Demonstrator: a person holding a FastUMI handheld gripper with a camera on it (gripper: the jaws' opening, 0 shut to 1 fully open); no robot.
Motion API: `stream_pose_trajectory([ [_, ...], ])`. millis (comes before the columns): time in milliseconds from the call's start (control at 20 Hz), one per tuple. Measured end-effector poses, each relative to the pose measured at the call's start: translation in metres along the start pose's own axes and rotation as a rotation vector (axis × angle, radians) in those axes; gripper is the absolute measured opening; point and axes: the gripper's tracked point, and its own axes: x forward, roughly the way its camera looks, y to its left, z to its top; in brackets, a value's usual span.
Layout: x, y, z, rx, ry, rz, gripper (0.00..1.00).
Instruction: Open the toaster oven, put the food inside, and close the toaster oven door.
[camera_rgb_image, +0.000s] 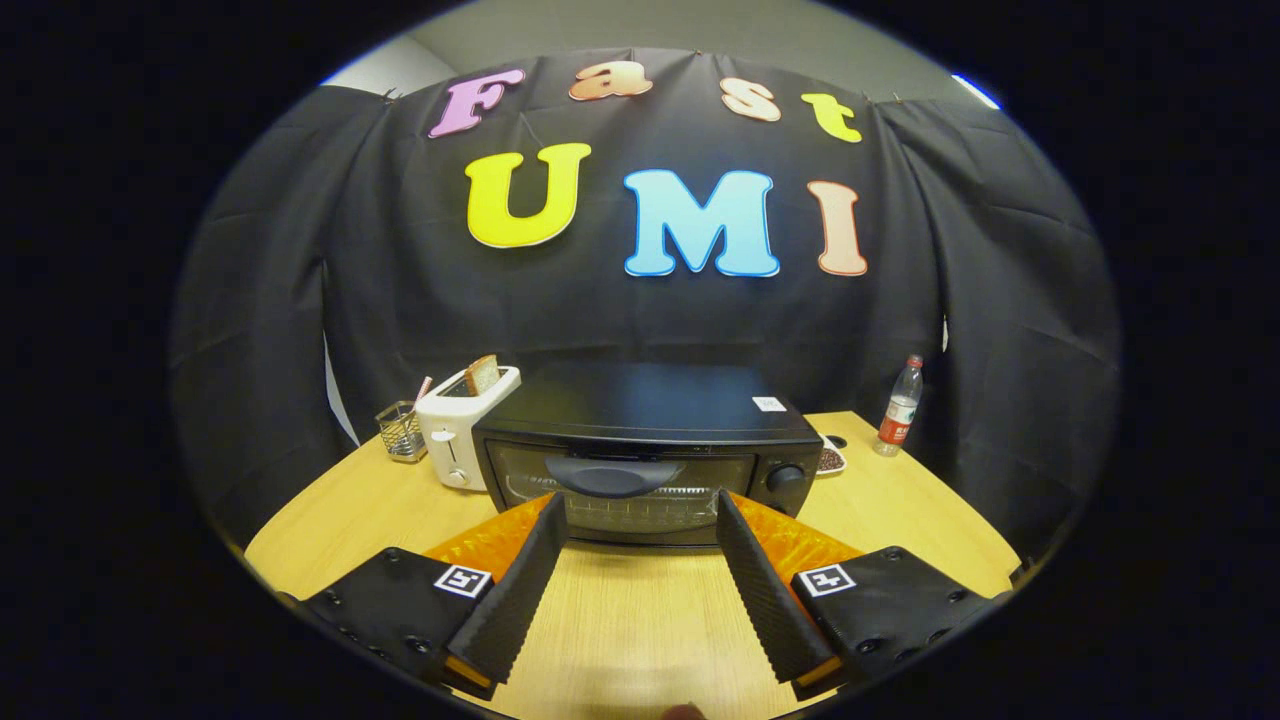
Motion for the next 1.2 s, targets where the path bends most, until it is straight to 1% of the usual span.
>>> stream_pose_trajectory([
  [250,-0.044,-0.035,0.013,-0.024,-0.083,-0.005,0.96],
  [550,-0.084,-0.078,0.021,0.029,-0.133,-0.025,0.96],
  [750,-0.099,-0.103,0.024,0.029,-0.161,-0.046,0.96],
  [950,-0.105,-0.121,0.024,0.026,-0.175,-0.068,0.96],
  [1200,-0.109,-0.129,0.028,0.027,-0.184,-0.083,0.96],
])
